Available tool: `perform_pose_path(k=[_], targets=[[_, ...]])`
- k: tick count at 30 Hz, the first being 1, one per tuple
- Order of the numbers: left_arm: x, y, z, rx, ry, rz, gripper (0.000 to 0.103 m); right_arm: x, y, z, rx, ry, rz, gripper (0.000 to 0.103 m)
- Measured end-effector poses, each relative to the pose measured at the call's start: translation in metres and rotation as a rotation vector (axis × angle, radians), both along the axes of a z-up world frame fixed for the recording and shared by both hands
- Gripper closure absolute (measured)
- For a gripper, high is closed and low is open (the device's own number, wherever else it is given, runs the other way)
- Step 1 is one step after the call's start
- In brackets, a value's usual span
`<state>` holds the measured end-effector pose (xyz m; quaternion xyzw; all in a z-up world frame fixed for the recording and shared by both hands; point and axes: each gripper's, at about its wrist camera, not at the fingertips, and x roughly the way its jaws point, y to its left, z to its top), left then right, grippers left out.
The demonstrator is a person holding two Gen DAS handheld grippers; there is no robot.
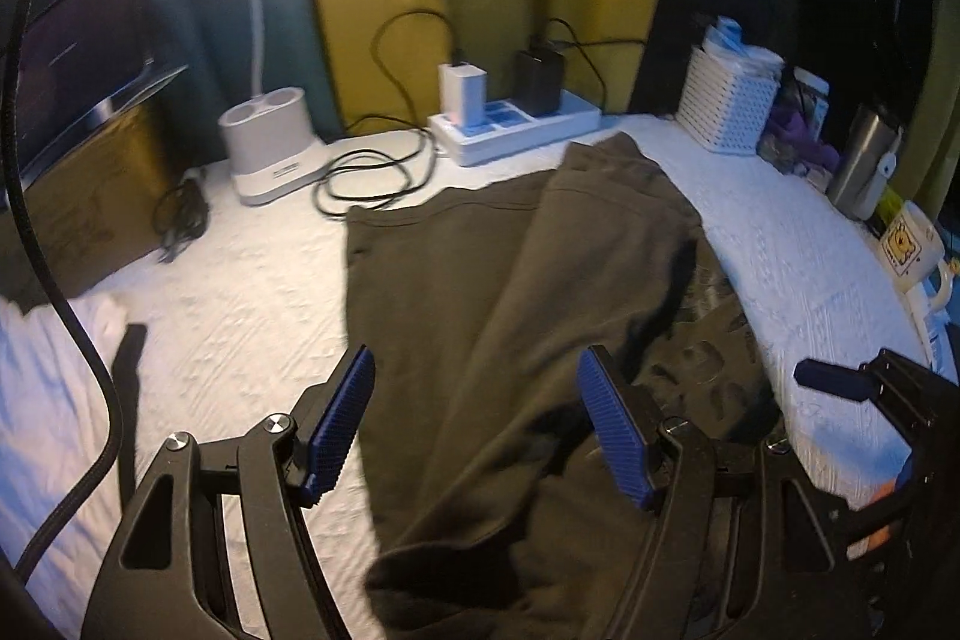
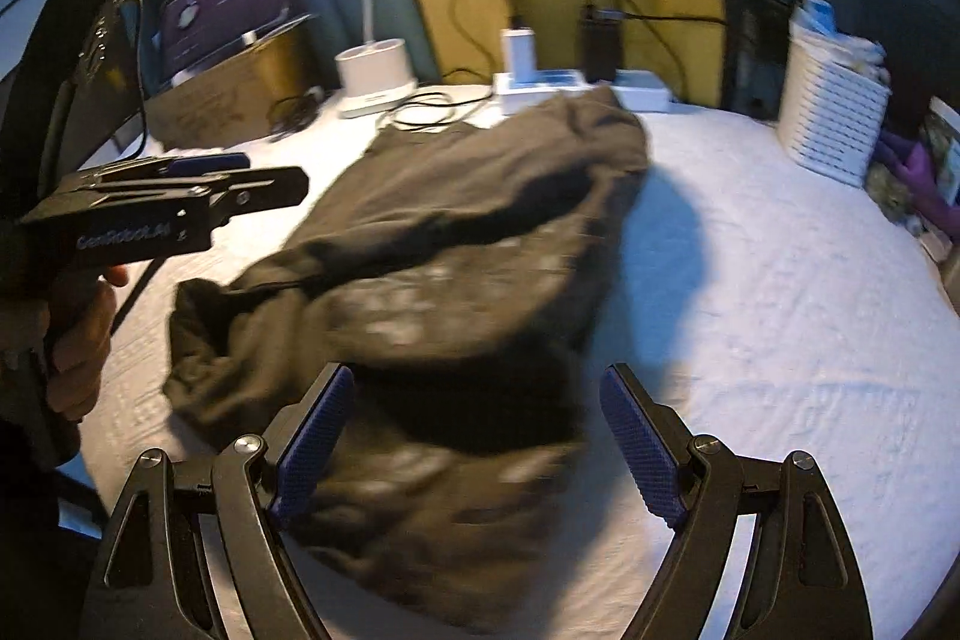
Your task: Fold small clothes
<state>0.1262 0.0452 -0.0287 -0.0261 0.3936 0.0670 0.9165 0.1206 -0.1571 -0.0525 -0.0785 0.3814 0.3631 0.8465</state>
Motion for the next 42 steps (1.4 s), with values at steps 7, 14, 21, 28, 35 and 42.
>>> perform_pose_path(k=[7, 14, 21, 28, 35, 42], targets=[[0.029, -0.035, -0.003, 0.057, 0.038, -0.095, 0.032, 0.039, -0.034, -0.011, 0.036, 0.023, -0.072, 0.018], [0.065, -0.069, -0.014, 0.123, 0.085, -0.178, 0.032, 0.070, -0.056, -0.017, 0.071, 0.035, -0.117, 0.018], [0.093, -0.083, -0.036, 0.183, 0.154, -0.241, 0.037, 0.088, -0.069, -0.026, 0.093, 0.057, -0.147, 0.018], [0.099, -0.061, -0.027, 0.102, 0.127, -0.238, 0.083, 0.095, -0.066, -0.032, 0.081, 0.074, -0.152, 0.018], [0.094, -0.011, -0.013, 0.047, 0.046, -0.127, 0.097, 0.095, -0.049, -0.028, 0.044, 0.063, -0.139, 0.018], [0.094, 0.040, -0.011, 0.028, 0.016, -0.037, 0.098, 0.099, -0.030, -0.016, 0.049, 0.046, -0.161, 0.018]])
